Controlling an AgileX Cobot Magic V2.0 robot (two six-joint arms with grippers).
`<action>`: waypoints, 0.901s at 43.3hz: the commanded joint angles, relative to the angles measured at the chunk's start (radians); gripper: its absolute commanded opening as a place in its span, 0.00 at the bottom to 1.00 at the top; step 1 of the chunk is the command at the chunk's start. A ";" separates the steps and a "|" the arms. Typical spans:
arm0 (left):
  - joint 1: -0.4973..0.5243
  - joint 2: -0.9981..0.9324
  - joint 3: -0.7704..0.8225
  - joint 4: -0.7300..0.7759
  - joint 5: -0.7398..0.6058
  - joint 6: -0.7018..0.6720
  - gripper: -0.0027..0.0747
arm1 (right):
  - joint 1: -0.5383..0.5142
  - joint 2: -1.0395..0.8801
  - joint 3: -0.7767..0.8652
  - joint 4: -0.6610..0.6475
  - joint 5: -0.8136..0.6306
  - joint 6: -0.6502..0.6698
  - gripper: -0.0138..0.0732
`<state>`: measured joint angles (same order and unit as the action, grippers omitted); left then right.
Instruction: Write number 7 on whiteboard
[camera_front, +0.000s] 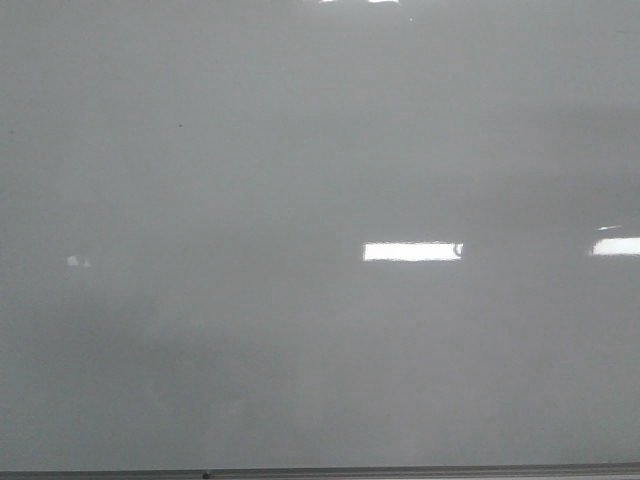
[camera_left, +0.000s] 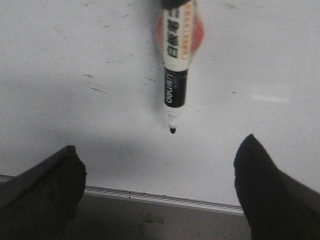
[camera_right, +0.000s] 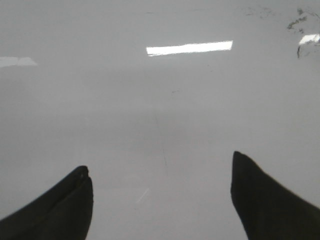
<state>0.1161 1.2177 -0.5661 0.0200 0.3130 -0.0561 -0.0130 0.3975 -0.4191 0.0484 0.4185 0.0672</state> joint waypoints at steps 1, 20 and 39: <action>0.004 0.078 -0.068 0.001 -0.090 -0.002 0.79 | -0.001 0.014 -0.037 -0.005 -0.081 -0.003 0.84; 0.004 0.206 -0.083 0.076 -0.343 0.001 0.57 | -0.001 0.014 -0.037 -0.005 -0.081 -0.003 0.84; 0.004 0.228 -0.083 0.076 -0.322 0.001 0.09 | -0.001 0.014 -0.037 -0.005 -0.081 -0.003 0.84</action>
<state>0.1171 1.4768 -0.6214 0.0992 0.0231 -0.0524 -0.0130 0.3975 -0.4191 0.0484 0.4179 0.0672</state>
